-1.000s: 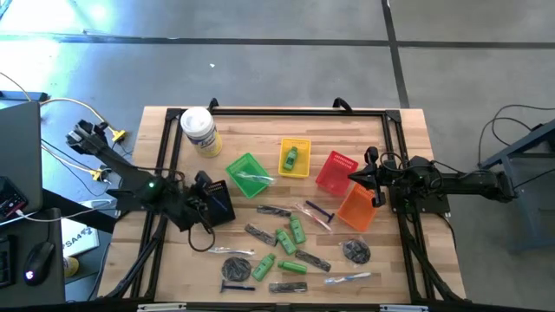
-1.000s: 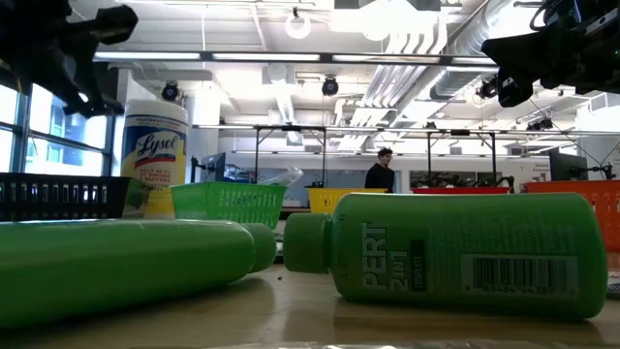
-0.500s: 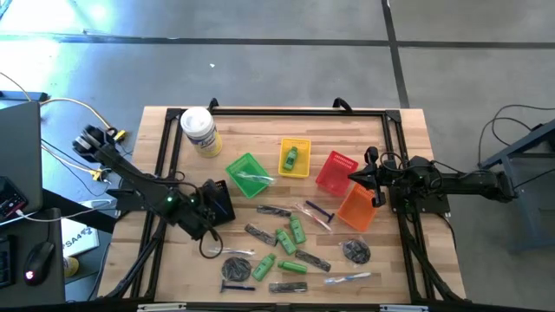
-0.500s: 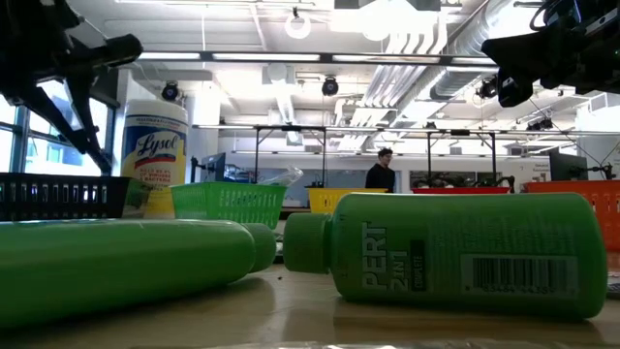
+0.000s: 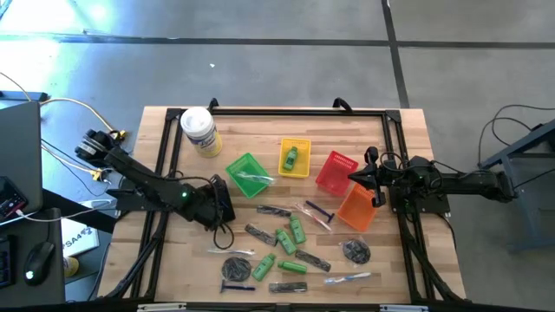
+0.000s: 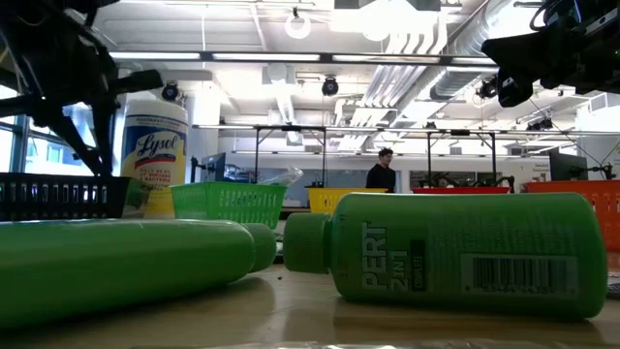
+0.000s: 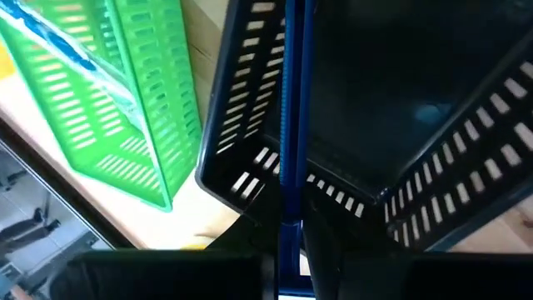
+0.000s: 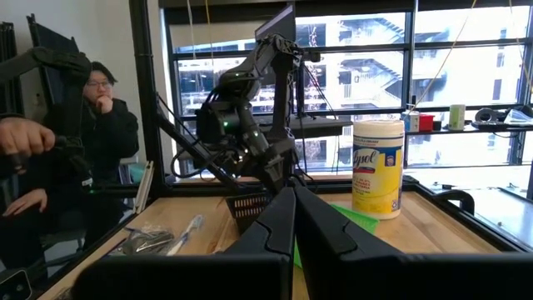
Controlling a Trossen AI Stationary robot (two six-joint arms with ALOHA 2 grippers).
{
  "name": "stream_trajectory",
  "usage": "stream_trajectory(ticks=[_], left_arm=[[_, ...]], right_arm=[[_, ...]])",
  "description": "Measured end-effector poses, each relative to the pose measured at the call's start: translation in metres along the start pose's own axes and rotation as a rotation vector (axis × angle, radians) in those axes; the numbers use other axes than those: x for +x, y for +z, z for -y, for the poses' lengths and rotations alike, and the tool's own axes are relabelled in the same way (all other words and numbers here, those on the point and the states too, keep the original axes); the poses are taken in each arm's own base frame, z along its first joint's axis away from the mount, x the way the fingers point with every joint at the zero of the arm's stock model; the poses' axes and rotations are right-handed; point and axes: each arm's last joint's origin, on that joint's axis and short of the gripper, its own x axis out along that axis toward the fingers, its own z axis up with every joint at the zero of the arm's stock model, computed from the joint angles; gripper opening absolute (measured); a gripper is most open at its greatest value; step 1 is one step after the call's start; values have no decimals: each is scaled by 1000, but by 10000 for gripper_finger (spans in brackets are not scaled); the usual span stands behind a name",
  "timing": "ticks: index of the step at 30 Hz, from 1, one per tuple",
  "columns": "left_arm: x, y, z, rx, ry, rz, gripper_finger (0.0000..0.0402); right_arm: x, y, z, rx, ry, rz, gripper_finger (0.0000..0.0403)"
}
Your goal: Pick & Place Travel size toiletries
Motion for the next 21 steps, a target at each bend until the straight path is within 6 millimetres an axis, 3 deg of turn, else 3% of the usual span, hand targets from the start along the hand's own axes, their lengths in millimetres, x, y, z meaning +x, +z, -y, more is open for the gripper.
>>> stream_trajectory(ticks=[9,21], left_arm=[[1,4,0,-104,-113,66,22],[1,4,0,-110,-117,70,22]], right_arm=[[0,0,0,1,1,-1,3],[0,0,0,-1,1,-2,3]])
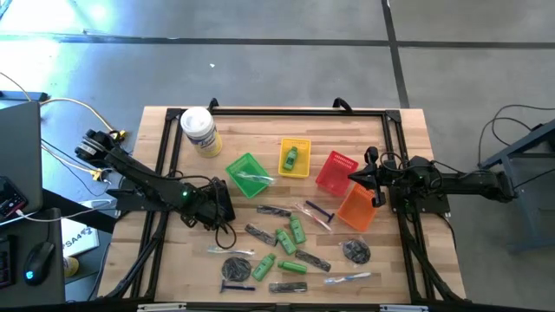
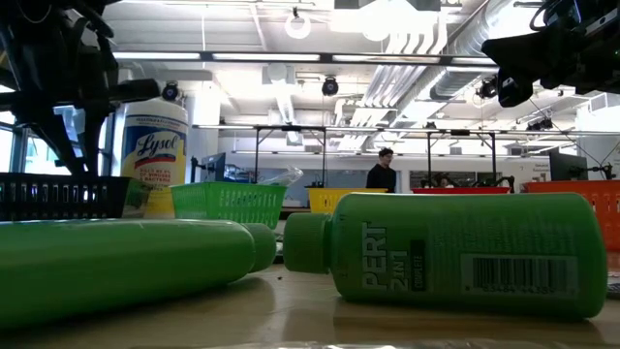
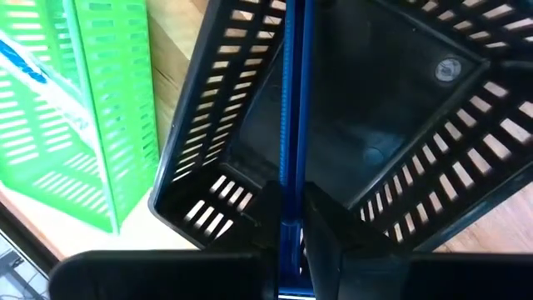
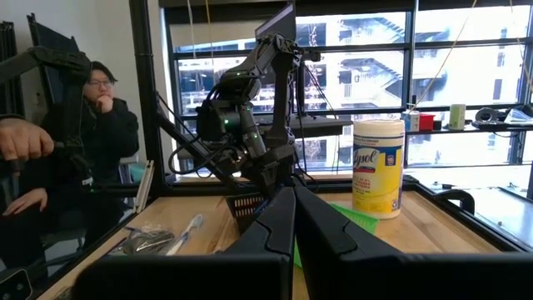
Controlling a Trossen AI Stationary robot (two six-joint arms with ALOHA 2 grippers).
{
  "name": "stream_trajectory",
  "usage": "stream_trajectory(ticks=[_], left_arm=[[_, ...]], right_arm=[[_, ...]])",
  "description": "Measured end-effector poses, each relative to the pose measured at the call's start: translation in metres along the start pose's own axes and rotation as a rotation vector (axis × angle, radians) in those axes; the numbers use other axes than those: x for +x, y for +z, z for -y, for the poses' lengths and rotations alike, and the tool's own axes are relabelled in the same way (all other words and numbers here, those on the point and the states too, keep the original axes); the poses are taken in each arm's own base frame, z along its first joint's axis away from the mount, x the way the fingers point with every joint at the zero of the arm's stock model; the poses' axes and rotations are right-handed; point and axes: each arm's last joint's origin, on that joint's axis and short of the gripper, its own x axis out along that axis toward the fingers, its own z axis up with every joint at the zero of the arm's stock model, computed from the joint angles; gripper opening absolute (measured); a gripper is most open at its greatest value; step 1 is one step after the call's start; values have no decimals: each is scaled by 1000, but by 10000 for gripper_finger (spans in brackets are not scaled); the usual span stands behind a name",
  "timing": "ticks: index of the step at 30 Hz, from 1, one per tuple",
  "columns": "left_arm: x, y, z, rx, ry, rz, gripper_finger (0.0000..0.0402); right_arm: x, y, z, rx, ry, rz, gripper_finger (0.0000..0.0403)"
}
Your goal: Pick & Place Travel size toiletries
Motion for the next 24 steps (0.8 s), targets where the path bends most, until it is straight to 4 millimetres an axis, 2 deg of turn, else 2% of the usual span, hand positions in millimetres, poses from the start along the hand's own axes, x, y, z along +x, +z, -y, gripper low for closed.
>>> stream_trajectory(ticks=[7,17,24], left_arm=[[0,1,0,-4,-16,12,24],[0,1,0,-30,-16,11,93],[-1,-5,0,-38,6,-55,106]], right_arm=[[0,0,0,1,3,0,3],[0,0,0,2,3,0,3],[0,0,0,2,3,-1,3]])
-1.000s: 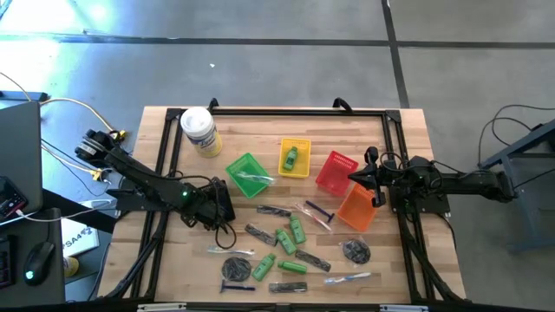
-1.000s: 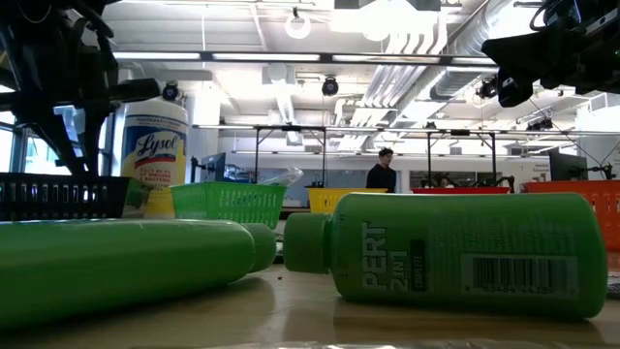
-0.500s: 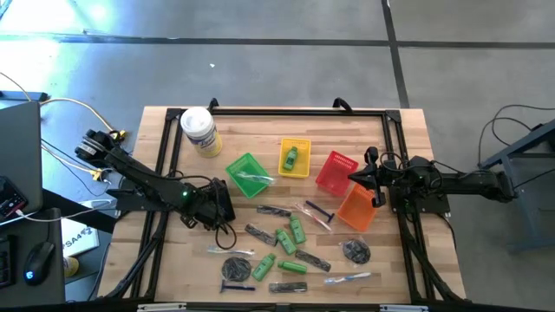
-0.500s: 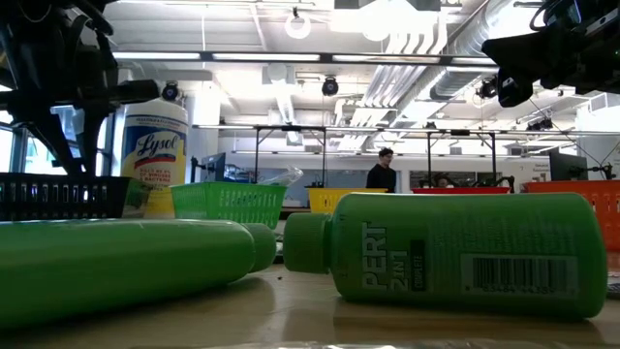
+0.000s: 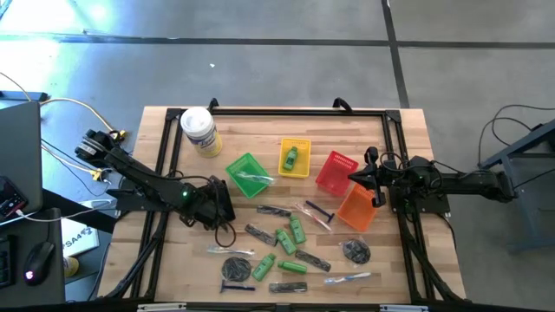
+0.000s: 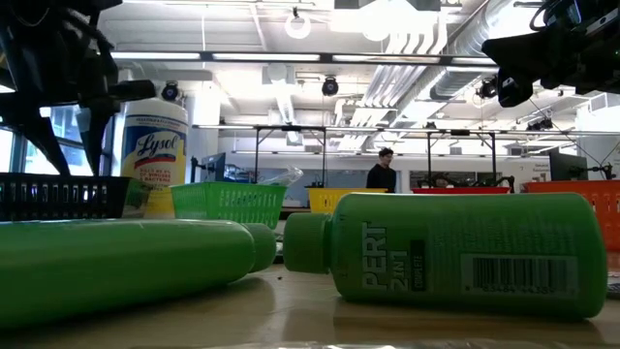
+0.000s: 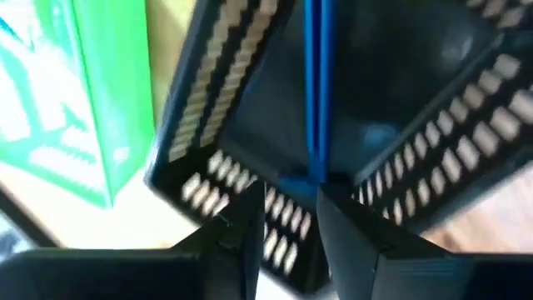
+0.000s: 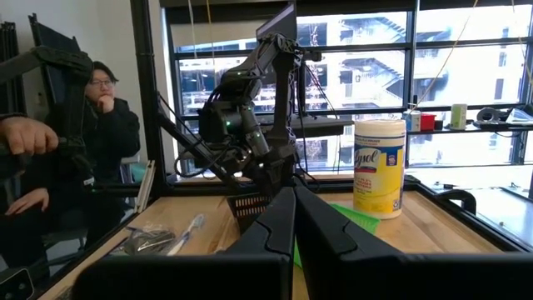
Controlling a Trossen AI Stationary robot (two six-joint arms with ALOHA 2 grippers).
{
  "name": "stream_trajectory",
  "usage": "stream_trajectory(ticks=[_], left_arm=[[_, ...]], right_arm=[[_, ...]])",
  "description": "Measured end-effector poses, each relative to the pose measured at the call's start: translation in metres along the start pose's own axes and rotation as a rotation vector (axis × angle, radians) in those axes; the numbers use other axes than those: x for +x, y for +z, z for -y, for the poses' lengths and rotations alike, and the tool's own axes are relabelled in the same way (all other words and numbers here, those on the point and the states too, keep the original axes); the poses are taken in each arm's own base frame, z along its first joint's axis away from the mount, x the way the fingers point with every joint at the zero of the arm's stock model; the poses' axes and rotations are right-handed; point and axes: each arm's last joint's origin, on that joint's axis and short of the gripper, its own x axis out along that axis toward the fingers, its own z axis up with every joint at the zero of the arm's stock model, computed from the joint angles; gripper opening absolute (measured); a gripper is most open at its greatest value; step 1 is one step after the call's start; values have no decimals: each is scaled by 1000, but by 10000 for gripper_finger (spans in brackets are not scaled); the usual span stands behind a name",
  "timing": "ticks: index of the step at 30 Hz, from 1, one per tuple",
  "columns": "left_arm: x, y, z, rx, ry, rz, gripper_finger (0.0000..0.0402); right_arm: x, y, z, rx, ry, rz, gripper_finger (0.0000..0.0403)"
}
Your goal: Pick & Place Travel size toiletries
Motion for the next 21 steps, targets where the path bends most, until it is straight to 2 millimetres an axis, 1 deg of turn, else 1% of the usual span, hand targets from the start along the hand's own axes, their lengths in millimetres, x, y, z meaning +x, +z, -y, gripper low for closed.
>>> stream_trajectory(ticks=[2,5,8,10,13,18,21], left_arm=[[-6,-3,-3,-31,10,-46,105],[-20,-5,-9,-87,15,-91,102],[-40,-6,-18,-198,44,-39,93],[-52,-8,-23,-247,57,35,84],[-67,-11,-29,-323,74,198,63],[-94,-21,-39,-514,83,487,8],[-104,-25,-38,-572,62,687,6]], right_arm=[[0,0,0,0,0,0,3],[0,0,0,0,0,0,3],[0,0,0,0,0,0,3],[0,0,0,0,0,0,3],[0,0,0,1,0,-1,3],[0,0,0,1,0,-3,3],[0,0,0,1,0,-5,3]])
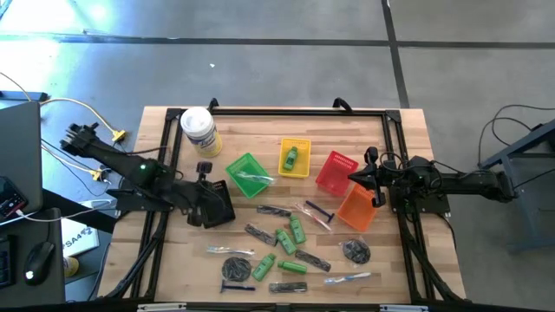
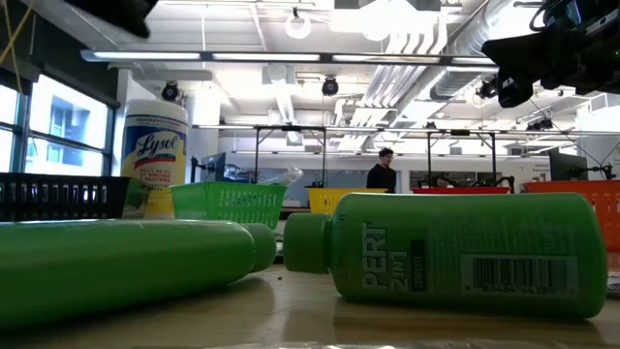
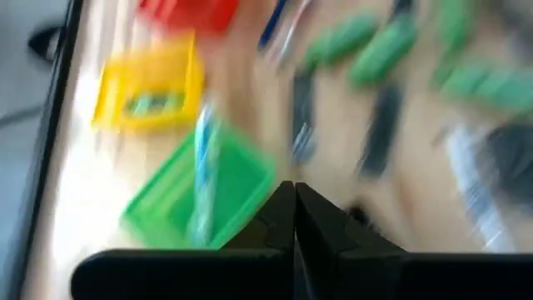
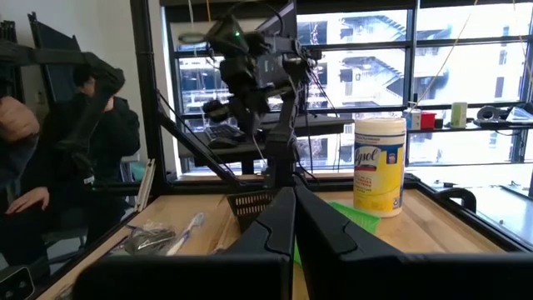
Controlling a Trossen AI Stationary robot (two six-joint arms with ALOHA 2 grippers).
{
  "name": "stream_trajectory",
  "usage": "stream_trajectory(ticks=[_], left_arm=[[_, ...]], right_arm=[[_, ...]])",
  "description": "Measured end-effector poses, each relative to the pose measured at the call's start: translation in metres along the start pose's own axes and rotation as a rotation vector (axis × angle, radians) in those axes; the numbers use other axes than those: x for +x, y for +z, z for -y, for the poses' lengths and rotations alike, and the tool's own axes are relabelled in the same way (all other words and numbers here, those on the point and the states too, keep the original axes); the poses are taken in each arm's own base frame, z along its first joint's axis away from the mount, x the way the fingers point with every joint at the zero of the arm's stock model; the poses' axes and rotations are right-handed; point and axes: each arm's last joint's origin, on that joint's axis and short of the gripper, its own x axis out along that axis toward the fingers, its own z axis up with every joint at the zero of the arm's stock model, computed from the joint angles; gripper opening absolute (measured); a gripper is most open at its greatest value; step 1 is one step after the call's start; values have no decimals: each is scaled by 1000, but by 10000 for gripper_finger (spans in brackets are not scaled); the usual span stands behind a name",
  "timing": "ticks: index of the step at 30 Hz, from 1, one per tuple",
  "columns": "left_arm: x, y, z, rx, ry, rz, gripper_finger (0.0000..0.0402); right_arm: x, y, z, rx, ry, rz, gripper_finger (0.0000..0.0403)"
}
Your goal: Pick & Place Travel size toiletries
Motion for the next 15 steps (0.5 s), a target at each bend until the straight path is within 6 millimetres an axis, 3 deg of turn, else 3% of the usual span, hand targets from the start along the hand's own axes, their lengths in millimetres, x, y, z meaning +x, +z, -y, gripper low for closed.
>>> stream_trajectory(ticks=[6,15], left_arm=[[8,-26,12,0,-94,252,1],[24,-64,2,-65,33,498,0]], right_arm=[[0,0,0,1,0,-4,3],[0,0,0,-1,-3,1,3]])
